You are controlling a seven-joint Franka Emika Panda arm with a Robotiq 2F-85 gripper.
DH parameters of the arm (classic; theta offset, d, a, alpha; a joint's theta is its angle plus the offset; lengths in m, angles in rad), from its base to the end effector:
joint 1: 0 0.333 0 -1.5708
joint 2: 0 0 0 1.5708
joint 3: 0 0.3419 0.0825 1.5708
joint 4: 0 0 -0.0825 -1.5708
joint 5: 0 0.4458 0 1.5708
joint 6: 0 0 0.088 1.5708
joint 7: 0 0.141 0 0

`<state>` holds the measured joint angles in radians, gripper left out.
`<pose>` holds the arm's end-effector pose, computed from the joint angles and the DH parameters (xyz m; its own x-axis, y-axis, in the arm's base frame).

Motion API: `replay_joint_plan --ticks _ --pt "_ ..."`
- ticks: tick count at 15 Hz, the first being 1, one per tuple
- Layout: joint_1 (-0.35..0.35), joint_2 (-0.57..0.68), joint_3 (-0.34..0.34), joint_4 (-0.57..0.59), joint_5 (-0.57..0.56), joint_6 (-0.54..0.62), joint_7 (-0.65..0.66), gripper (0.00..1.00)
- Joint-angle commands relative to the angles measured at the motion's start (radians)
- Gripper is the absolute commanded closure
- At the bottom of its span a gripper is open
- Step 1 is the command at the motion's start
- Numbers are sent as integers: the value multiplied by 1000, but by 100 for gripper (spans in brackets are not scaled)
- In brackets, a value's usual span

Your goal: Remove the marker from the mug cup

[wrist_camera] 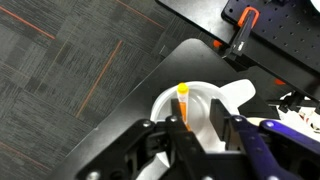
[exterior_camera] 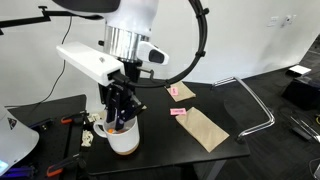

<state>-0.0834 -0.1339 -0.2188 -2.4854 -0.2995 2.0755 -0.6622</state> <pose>0.4324 -0.1569 0.2685 0.8004 0.4955 -0.3374 0.5158 -0.8560 -0.0333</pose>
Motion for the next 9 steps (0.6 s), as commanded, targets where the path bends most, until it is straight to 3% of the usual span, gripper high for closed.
replay_joint_plan --ticks 1,9 --pt "-19 13 20 -6 -24 31 16 63" --pt "-21 35 24 -7 -45 54 34 63"
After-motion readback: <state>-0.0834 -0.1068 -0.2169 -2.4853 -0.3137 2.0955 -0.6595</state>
